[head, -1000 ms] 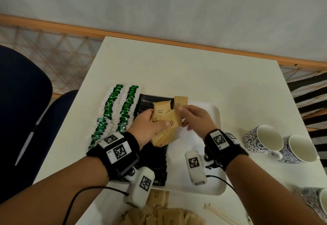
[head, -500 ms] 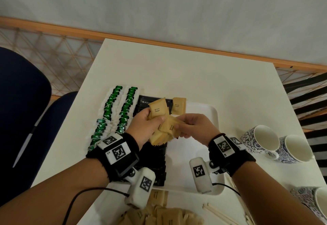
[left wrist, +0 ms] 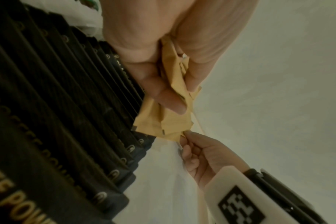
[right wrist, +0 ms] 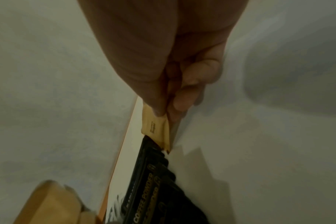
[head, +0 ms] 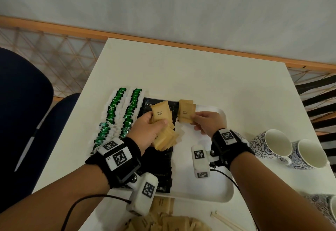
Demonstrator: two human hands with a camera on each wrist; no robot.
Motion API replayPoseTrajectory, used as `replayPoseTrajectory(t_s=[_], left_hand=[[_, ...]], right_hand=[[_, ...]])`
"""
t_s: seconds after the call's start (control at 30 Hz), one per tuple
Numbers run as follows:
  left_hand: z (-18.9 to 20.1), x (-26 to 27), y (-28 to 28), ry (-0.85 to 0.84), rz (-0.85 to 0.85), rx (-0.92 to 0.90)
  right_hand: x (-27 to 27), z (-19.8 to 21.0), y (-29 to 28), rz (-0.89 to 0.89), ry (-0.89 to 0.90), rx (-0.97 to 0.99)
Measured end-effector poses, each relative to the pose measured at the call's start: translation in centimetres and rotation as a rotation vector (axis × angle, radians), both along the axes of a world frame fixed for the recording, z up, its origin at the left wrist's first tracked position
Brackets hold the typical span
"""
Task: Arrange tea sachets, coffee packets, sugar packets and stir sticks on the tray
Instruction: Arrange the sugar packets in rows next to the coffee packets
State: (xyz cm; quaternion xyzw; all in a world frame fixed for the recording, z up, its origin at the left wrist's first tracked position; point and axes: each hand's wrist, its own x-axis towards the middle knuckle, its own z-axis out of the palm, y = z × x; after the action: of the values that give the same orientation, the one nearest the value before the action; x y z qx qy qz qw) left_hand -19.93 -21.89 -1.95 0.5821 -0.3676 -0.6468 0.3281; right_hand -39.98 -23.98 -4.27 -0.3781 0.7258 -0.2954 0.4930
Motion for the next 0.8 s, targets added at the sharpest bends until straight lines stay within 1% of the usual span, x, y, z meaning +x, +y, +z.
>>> replayPoseTrajectory(t_s=[0.3,0.57,0.67,0.7,0.73,0.8], left_hand=[[-0.1,0.0,0.1,-0.013,-0.028,0.002],[0.1,-0.1,0.3,-0.011,-0.051,0.024],[0.1,-0.2,0.4,-0.002,-0.067,0.015],[0.1,-0.3,0.4,0.001,-0.07,0.011],[0.1,-0.4,0.5,0.003,-0.071,0.01],[0.1,-0.7,0.6,-0.008,-0.075,0.009]], right_hand=[[0.6,0.0,-0.7,0.041,0.164,0.018],[0.7,-0.1,-0.5,-0.009,0.139,0.0],[0.8,0.3,0.2,-0.019,0.156,-0.114],[1.0,0.7,0.5,-0.004,0.13,-0.159],[1.4,1.1,0.8,0.021,0.067,-0.191],[2.1,2.1,1.4,0.111,-0.088,-0.19]])
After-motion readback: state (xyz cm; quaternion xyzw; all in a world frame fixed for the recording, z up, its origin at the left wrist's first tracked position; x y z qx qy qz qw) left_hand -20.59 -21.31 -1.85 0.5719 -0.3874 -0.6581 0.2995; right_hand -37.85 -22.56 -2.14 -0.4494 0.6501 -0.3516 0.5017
